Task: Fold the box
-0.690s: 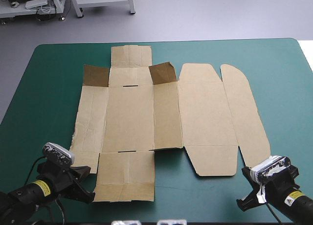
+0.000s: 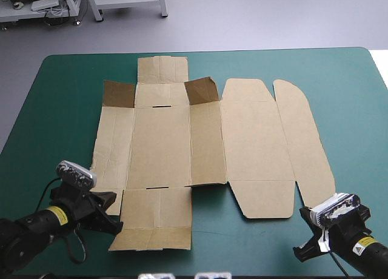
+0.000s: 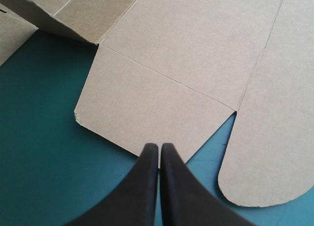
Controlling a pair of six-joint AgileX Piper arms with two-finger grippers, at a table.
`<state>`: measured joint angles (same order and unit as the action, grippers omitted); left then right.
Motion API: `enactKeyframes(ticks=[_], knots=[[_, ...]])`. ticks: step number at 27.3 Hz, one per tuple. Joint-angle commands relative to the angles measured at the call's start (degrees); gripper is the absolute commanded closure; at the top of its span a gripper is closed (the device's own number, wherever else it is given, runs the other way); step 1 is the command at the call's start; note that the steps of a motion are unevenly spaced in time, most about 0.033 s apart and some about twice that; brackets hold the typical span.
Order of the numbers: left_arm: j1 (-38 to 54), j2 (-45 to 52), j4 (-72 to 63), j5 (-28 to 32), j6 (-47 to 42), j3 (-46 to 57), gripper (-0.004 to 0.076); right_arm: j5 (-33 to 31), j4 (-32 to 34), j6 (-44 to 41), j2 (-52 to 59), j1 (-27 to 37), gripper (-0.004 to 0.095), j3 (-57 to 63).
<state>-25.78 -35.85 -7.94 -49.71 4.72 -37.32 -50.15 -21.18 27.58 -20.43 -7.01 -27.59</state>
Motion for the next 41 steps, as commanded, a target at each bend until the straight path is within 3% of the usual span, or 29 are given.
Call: enactKeyframes(ticks=[1,9,17,26,30,41], knots=[[-0.3,-7.5,-1.2,5.5,-0.6,-6.6,0.0731,3.6,-1.3,0.6,-0.4,-0.2,0.0908,-1.5],[-0.3,-24.7,-4.2,7.2,3.1,-16.6,0.0708,3.6,-1.3,0.6,-0.4,-0.2,0.0908,-1.5],[1.5,-28.3,-8.6,6.9,8.2,-19.4,0.0708,3.5,-1.3,0.6,-0.4,-0.2,0.0908,-1.5],[28.6,-28.4,-29.9,-8.4,31.5,-22.2,0.0708,3.5,-1.3,0.6,-0.4,-0.2,0.0908,-1.5],[38.8,-28.4,-31.7,-14.3,34.9,-22.2,0.0709,3.5,-1.2,0.6,-0.4,-0.2,0.0908,-1.5],[56.8,-28.5,-31.4,-15.5,38.4,-22.0,0.0710,3.1,-1.0,0.6,-0.4,-0.2,0.0908,-1.5]])
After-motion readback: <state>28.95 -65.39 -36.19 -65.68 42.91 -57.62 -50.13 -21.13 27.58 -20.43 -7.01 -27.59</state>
